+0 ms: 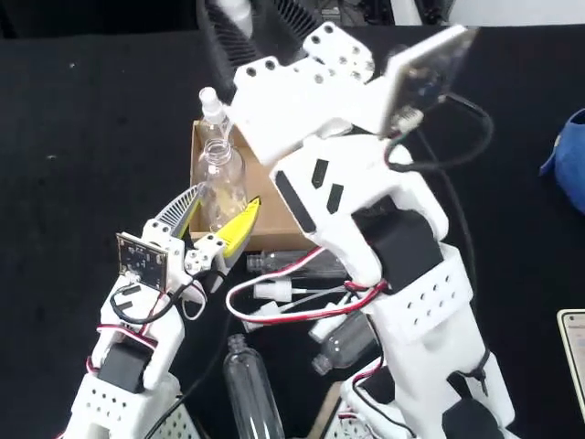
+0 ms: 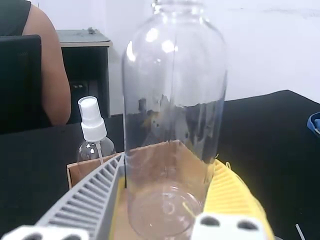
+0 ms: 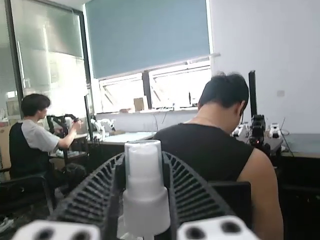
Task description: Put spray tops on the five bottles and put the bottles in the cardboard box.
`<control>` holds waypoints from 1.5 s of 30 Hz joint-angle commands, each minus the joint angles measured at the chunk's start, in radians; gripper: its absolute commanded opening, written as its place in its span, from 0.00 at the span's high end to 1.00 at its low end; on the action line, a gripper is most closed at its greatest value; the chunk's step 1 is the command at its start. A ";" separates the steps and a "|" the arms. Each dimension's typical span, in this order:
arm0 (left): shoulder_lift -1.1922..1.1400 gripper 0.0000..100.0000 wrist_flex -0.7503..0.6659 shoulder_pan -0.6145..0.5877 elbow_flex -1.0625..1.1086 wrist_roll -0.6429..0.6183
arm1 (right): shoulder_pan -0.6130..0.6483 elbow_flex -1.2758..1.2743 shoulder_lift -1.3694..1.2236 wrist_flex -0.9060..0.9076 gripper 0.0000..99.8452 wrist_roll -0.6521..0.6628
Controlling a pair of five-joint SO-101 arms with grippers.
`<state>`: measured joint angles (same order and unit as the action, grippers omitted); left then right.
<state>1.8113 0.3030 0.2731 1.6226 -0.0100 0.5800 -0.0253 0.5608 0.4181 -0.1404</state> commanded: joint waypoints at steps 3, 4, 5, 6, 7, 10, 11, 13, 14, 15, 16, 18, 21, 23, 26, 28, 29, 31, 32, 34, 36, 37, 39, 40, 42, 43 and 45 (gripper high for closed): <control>0.014 0.97 -0.023 0.013 -0.008 0.003 | 0.044 0.048 -0.005 0.066 0.99 -0.003; 0.014 0.97 -0.023 0.013 -0.008 0.003 | 0.044 0.041 -0.005 0.064 0.99 -0.003; 0.014 0.97 -0.023 0.013 -0.008 0.003 | 0.044 0.036 -0.004 0.060 0.99 -0.003; 0.014 0.97 -0.023 0.013 -0.008 0.003 | 0.044 0.027 -0.002 0.054 0.99 -0.003; 0.014 0.97 -0.023 0.013 -0.008 0.003 | 0.044 0.016 -0.001 0.051 0.99 -0.003; 0.014 0.97 -0.023 0.013 -0.008 0.003 | 0.046 -0.015 0.002 0.055 0.99 -0.003; 0.014 0.97 -0.023 0.013 -0.008 0.003 | 0.046 -0.027 0.002 0.058 0.99 -0.003; 0.014 0.97 -0.023 0.012 -0.008 0.005 | 0.048 -0.056 0.012 0.060 0.99 -0.003; 0.014 0.97 -0.023 0.012 -0.008 0.005 | 0.048 -0.074 0.025 0.060 0.99 -0.003; 0.014 0.97 -0.023 0.012 -0.008 0.005 | 0.048 -0.097 0.041 0.058 0.99 -0.003; 0.014 0.97 -0.023 0.012 -0.008 0.005 | 0.048 -0.120 0.059 0.058 0.99 -0.003; 0.014 0.97 -0.023 0.012 -0.008 0.005 | 0.072 -0.166 0.099 0.058 0.99 -0.003; 0.014 0.97 -0.023 0.012 -0.008 0.006 | 0.115 -0.243 0.151 0.058 0.98 0.012; 0.014 0.97 -0.023 0.012 -0.008 0.008 | 0.149 -0.285 0.176 0.058 0.95 0.068; 0.014 0.97 -0.021 0.012 -0.008 0.009 | 0.180 -0.334 0.211 0.058 0.88 0.110; 0.014 0.97 -0.020 0.012 -0.008 0.009 | 0.193 -0.354 0.240 0.058 0.87 0.117; 0.014 0.97 -0.020 0.012 -0.008 0.009 | 0.196 -0.363 0.257 0.058 0.88 0.117; 0.014 0.97 -0.020 0.012 -0.008 0.009 | 0.198 -0.381 0.294 0.060 0.89 0.117; 0.014 0.97 -0.020 0.012 -0.008 0.009 | 0.198 -0.392 0.311 0.060 0.89 0.117; 0.014 0.97 -0.018 0.012 -0.008 0.009 | 0.198 -0.414 0.341 0.060 0.89 0.117; 0.014 0.97 -0.018 0.010 -0.008 0.009 | 0.193 -0.429 0.371 0.077 0.88 0.117; 0.014 0.97 -0.017 0.010 -0.008 0.009 | 0.192 -0.430 0.387 0.109 0.88 0.117; 0.014 0.97 -0.023 0.010 0.004 0.011 | 0.192 -0.430 0.426 0.209 0.88 0.117; 0.014 0.97 -0.023 0.010 0.008 0.011 | 0.192 -0.432 0.446 0.265 0.88 0.117; 0.014 0.97 -0.023 0.012 0.012 0.011 | 0.193 -0.435 0.483 0.374 0.88 0.118; 0.014 0.97 -0.023 0.012 0.012 0.011 | 0.192 -0.435 0.501 0.416 0.88 0.118; 0.014 0.97 -0.023 0.012 0.007 0.006 | 0.172 -0.435 0.533 0.479 0.88 0.118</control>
<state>1.8113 0.3030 0.2746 1.6517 -0.0100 0.7641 -0.4626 1.0349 0.8032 -0.0315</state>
